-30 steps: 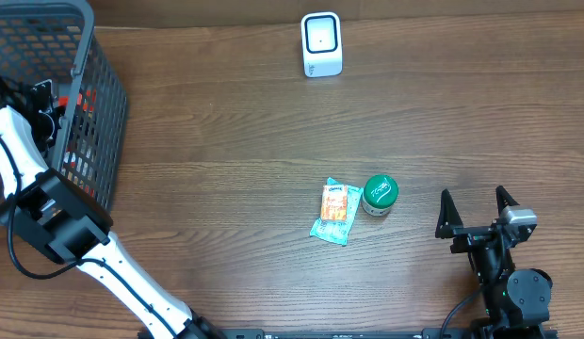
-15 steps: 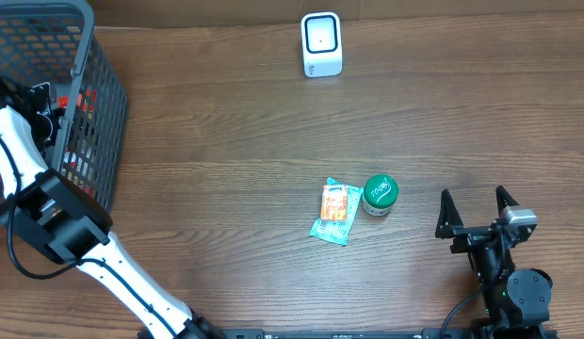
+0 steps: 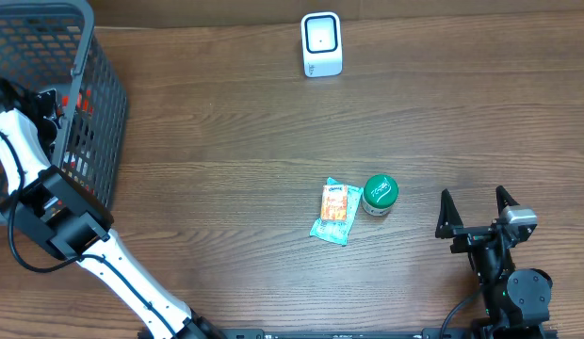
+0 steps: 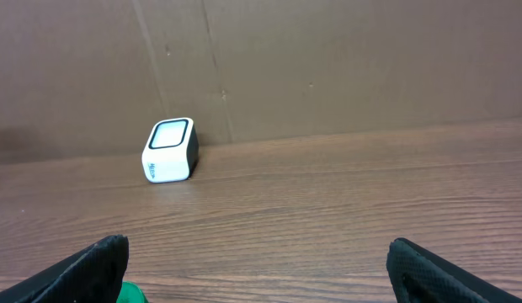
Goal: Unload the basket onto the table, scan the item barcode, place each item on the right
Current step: 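Grasp the red-labelled pasta pack in the basket with the left gripper, then lift the pasta pack out of the basket toward the table centre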
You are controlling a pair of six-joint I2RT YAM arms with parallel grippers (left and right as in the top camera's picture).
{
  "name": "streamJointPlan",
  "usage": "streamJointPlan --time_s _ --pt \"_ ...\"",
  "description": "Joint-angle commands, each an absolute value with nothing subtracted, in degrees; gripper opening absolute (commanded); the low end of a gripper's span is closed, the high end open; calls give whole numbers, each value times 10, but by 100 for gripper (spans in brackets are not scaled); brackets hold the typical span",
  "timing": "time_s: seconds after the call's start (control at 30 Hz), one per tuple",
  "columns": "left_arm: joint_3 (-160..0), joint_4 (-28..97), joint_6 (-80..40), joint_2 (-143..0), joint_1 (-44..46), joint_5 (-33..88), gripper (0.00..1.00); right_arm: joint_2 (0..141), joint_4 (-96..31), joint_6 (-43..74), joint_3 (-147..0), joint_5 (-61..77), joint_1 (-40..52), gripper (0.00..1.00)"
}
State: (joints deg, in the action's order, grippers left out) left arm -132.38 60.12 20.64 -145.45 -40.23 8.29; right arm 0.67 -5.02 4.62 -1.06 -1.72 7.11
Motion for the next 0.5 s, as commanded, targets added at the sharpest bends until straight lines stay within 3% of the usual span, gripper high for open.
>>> streamJointPlan --time_s 0.0,0.23,0.47 --pt "-1320 616 207 -1499 -402 91 31 2 -47 44 -4 -16 69 100" --pt "-1323 617 179 -1443 -401 90 20 2 -47 44 -4 -16 69 100" --pt "-1323 579 123 -1251 -397 88 13 2 -47 44 -4 -16 69 100"
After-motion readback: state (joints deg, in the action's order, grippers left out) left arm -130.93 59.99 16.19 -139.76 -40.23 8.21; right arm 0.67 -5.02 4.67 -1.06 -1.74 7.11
